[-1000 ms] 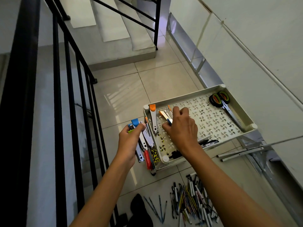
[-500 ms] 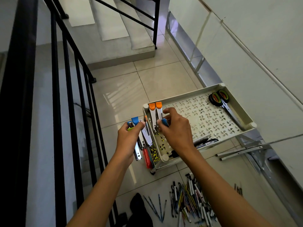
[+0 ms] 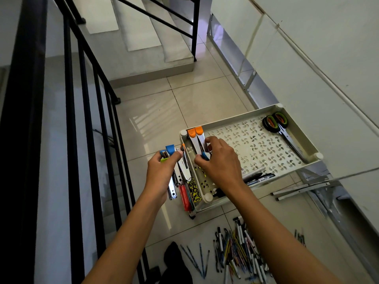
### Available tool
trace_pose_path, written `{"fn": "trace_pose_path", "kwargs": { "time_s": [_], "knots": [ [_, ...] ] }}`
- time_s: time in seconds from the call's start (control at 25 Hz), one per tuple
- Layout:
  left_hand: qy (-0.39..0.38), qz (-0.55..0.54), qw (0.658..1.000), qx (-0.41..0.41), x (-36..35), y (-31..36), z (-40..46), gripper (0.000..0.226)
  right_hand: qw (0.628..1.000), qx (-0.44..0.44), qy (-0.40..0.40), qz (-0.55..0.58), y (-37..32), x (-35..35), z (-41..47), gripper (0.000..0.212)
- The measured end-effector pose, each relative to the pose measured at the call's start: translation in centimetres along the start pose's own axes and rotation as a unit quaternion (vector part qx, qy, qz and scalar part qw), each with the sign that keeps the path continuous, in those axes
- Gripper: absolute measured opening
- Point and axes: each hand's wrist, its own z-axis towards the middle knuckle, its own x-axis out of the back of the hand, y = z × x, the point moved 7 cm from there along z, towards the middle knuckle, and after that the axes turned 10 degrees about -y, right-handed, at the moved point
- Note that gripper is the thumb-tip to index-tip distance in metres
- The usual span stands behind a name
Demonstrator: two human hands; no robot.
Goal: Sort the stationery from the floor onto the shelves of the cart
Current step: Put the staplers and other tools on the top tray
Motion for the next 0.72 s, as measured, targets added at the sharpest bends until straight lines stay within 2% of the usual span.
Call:
{"fn": "trace_pose_path", "kwargs": {
  "time_s": [0.16, 0.28, 0.4, 0.48, 0.6, 0.72],
  "knots": [
    [-0.002, -0.002, 1.0, -0.002, -0.1, 0.0, 0.1, 0.008, 0.999, 0.003, -0.031, 0.02, 0.3, -0.3, 0.4, 0.038],
    [-0.004, -0.007, 1.0, -0.003, 0.0, 0.0, 0.2, 0.007, 0.992, -0.015, -0.052, 0.117, 0.9, 0.2, 0.4, 0.051],
    [-0.004, -0.003, 1.0, -0.006, 0.5, 0.0, 0.3, 0.009, 0.973, -0.051, -0.068, 0.214, 2.0, 1.6, 0.4, 0.046],
    [-0.003, -0.005, 1.0, -0.009, 0.8, 0.1, 0.4, 0.006, 0.965, -0.071, -0.084, 0.237, 2.8, 2.5, 1.1, 0.045],
    [-0.001, -0.011, 1.0, -0.008, 1.2, 0.0, 0.4, 0.005, 0.977, -0.069, -0.104, 0.171, 3.1, 3.3, 2.4, 0.053],
    [0.003, -0.013, 1.0, -0.006, 1.4, 0.0, 0.3, 0.005, 0.992, -0.034, -0.089, 0.08, 2.5, 3.0, 3.1, 0.069]
  ]
}}
